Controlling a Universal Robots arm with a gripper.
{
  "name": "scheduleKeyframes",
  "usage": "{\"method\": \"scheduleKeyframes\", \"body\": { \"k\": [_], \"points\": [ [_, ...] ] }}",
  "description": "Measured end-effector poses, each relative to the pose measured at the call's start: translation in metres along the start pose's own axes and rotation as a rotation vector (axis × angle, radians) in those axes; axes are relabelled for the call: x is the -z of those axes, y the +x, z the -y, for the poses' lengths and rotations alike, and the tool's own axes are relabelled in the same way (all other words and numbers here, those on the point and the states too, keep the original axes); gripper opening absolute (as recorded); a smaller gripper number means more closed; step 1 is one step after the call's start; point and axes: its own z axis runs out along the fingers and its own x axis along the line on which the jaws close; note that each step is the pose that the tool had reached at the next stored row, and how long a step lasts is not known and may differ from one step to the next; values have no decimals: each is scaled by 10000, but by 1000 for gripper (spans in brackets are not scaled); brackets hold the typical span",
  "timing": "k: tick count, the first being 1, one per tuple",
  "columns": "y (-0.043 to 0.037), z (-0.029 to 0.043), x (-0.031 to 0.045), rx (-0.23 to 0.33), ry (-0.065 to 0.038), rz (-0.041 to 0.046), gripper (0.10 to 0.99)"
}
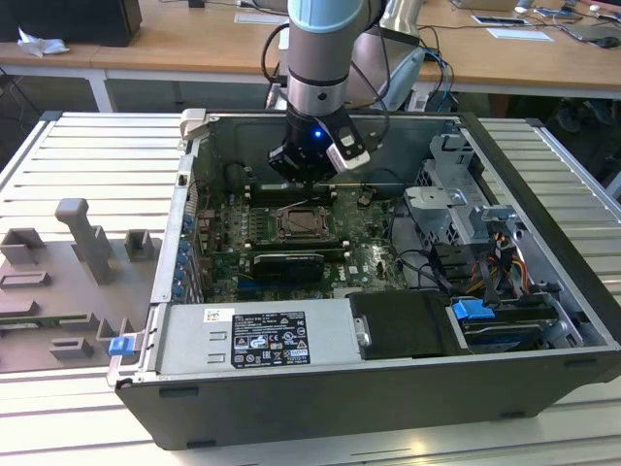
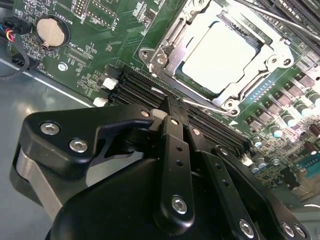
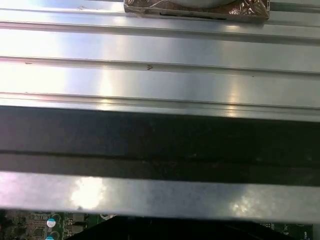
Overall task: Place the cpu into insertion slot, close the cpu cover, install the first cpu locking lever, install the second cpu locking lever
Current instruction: 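Install the first cpu locking lever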
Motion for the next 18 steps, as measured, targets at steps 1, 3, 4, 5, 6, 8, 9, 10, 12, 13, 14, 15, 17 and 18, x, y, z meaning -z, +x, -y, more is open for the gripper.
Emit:
{"method": "scheduleKeyframes", "body": {
  "k": [1,3,4,5,6,8,9,10,12,13,14,15,17,18],
  "points": [
    [-9,2,-12,0,10,0,106],
    [-23,5,-33,0,37,-2,106],
    [-29,6,-40,0,50,-3,106],
    [-35,7,-48,0,67,-3,106],
    [-40,7,-53,1,82,-4,106],
    [-55,10,-76,1,144,-6,106],
    [-58,11,-82,1,168,-8,106],
    [-60,11,-86,0,183,-9,106],
    [-64,13,-98,1,236,-12,106],
    [-66,14,-103,2,255,-12,106],
    [-69,14,-111,2,289,-14,106],
    [-70,15,-115,2,307,-14,106],
    [-72,17,-123,5,359,-19,106],
    [-72,17,-126,5,376,-20,106]
  ]
}}
